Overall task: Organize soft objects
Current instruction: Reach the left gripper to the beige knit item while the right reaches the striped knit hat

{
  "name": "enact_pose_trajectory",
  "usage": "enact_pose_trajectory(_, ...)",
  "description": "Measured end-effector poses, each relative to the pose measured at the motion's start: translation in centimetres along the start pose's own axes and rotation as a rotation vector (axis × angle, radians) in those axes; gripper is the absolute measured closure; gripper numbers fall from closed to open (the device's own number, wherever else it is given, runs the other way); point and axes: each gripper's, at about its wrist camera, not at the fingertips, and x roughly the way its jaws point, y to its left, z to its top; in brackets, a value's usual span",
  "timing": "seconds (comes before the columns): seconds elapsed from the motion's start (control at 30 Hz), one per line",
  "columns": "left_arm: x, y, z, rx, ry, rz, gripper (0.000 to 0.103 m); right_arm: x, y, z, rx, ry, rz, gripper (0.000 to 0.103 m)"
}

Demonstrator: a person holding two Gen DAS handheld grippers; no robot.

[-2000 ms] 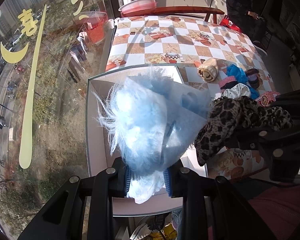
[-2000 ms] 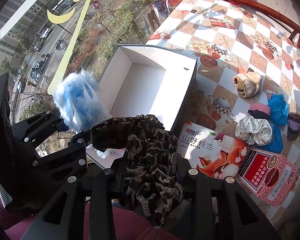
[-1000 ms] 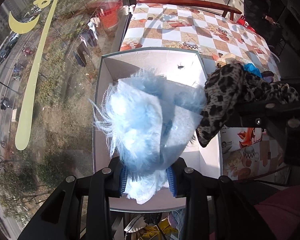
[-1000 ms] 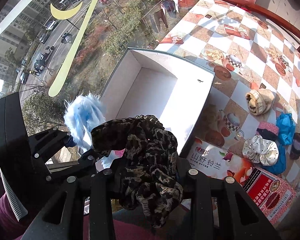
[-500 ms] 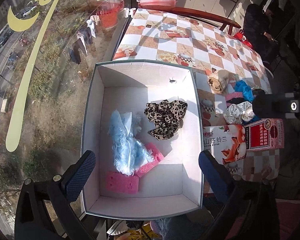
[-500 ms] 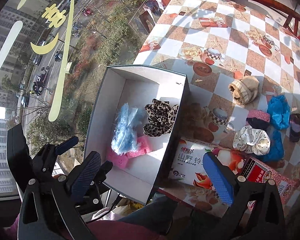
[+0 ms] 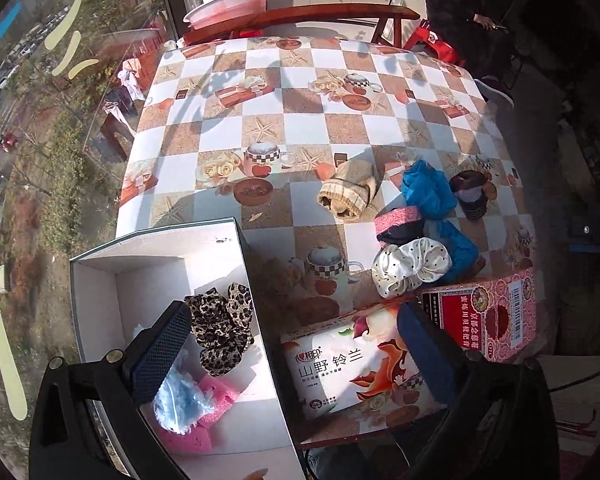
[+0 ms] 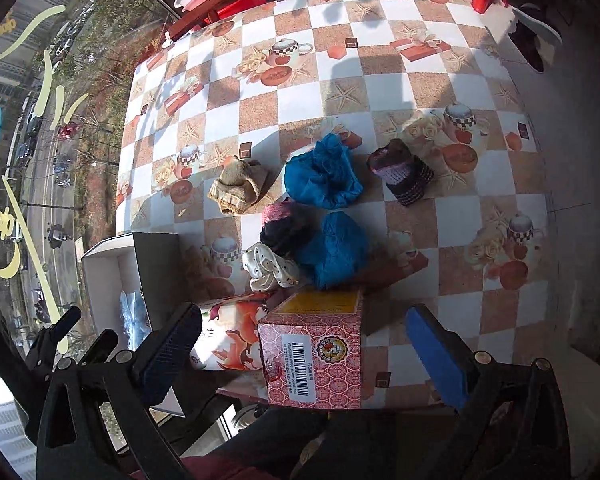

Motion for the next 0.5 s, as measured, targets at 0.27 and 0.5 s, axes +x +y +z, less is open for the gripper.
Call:
enact_pose_trajectory(0.27,7.8,-4.4,6.4,0.064,0.101,0.087,0.0,5.6,-7.9,0.0,0.082,0.159,-0.054,0.0)
enact_pose_trajectory(0.5,13.4,-5.9,9.3,0.07,0.178,0.124,0.0,10.0,-8.9,4.1,0.009,0.21,-0.111,0.0)
